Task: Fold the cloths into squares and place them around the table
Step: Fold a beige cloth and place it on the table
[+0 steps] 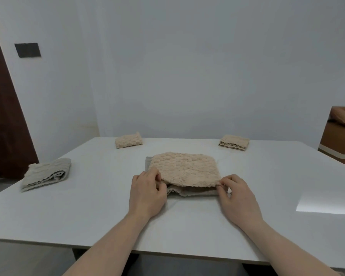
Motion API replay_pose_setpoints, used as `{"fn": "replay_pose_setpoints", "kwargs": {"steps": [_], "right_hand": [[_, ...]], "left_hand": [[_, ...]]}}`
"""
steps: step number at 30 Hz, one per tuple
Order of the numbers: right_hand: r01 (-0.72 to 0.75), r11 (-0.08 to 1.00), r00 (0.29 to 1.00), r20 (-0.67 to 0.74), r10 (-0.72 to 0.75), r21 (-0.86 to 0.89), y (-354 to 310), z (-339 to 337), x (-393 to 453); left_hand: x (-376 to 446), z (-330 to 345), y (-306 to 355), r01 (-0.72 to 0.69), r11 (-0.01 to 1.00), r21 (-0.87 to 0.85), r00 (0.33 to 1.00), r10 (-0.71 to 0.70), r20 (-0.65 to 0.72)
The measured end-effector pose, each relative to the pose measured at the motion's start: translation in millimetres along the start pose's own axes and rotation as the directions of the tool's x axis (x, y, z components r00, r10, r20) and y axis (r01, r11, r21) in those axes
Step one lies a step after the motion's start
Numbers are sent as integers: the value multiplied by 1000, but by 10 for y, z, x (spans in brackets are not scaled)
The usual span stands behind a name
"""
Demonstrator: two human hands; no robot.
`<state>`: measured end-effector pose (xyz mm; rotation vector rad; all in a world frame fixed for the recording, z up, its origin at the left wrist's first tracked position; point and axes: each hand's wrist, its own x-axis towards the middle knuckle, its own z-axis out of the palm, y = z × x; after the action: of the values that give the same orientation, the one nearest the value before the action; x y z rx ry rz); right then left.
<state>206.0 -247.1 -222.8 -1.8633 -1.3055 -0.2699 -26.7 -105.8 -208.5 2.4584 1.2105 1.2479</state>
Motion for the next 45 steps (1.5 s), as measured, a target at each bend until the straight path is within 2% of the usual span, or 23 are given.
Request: {"fn": "replay_pose_setpoints", "kwargs": {"steps": [5, 9, 12, 18, 23, 28, 36, 42, 45], "right_hand": [[9, 996, 993, -117, 2, 93, -38, -42, 4], [8, 995, 984, -181, 9, 95, -41, -77, -7], [-11, 995, 984, -173, 28, 97, -27, -73, -15], [-74, 986, 988, -122, 93, 148, -88, -131, -75], [-79, 978, 990, -98, 100, 195, -135, -192, -154], [-109, 953, 979, -137, 153, 284, -248, -363, -337], [-40, 932, 966, -224, 128, 360, -664, -967, -368], [64, 938, 944, -327, 54, 341, -1069, -1546, -12], [104, 937, 934, -356, 23, 334, -1207, -1731, 122]], "left_hand": [[-39, -35, 12, 29, 995, -98, 994, -39, -104], [-25, 12, -40, -36, 999, 40, 996, 39, -78], [-16, 44, -65, -27, 997, 79, 998, 31, -54], [-123, -39, -11, -74, 997, -27, 996, 73, -54], [-329, -222, 34, -34, 998, -46, 997, 31, -73], [-267, -549, 31, -49, 990, -133, 997, 40, -68], [154, -1416, 429, -157, 958, -239, 986, 137, -98], [341, -1922, 837, -155, 939, -308, 981, 111, -157], [382, -2057, 973, -111, 926, -361, 987, 59, -153]]}}
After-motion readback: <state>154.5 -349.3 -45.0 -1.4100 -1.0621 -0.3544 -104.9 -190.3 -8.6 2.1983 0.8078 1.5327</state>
